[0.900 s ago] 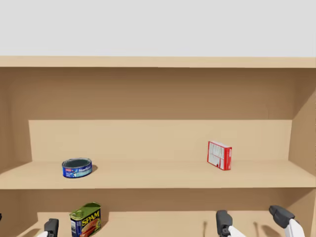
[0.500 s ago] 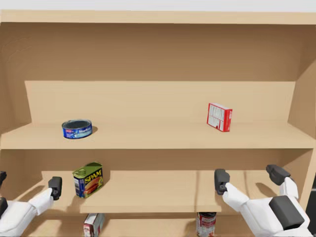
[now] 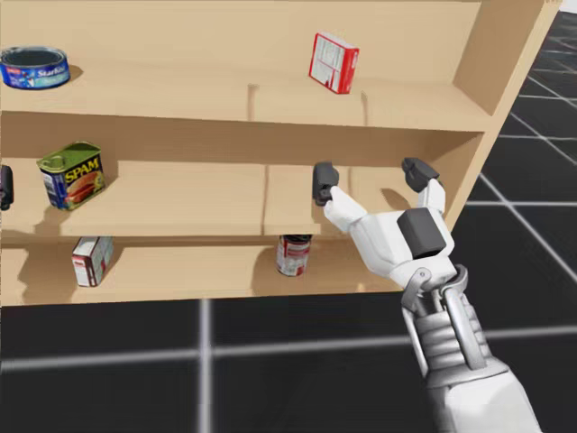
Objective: Retrieve the soup can from the shelves.
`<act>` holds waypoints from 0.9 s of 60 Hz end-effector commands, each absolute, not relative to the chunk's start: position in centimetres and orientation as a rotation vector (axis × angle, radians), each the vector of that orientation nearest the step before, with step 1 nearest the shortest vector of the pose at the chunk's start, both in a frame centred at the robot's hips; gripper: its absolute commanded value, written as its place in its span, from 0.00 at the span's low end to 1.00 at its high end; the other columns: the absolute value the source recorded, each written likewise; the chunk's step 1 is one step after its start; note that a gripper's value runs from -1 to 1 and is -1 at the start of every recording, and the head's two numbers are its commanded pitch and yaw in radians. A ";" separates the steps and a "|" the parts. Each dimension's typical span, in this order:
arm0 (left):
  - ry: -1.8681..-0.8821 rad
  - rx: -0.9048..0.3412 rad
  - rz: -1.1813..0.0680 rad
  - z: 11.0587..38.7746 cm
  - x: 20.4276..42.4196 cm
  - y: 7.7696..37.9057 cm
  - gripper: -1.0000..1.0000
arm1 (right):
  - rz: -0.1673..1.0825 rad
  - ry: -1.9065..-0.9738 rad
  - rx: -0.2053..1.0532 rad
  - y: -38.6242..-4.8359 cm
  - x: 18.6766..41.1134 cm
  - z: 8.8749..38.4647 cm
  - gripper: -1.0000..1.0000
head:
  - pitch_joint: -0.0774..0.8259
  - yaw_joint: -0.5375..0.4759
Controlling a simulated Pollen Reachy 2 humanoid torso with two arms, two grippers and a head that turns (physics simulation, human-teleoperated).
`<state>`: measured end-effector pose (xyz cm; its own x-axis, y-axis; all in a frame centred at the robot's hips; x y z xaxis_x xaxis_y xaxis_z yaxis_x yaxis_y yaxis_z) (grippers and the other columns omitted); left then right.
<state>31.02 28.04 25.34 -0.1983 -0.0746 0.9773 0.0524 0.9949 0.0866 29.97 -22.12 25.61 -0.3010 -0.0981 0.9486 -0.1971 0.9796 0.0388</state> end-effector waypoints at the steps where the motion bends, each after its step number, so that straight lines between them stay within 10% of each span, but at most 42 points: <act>1: -1.781 0.005 -0.116 25.6 30.9 28.0 0.00 | 0.093 -1.876 0.223 -21.8 30.0 25.5 0.00 | 0.69 0.29; 31: -1.792 -0.011 -0.120 25.7 30.8 28.0 0.00 | 0.094 -1.798 0.293 -19.4 22.4 26.7 0.00 | 0.72 0.31; 54: -1.789 -0.010 -0.133 25.5 30.8 27.5 0.00 | 0.088 -1.625 0.343 -18.6 22.3 18.4 0.00 | 0.74 0.31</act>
<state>30.83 27.62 25.52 -0.2214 -0.0636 0.9731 0.0778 0.9935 0.0827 21.78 -19.85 21.44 -0.1105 -0.1130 0.9874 -0.2830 0.9560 0.0777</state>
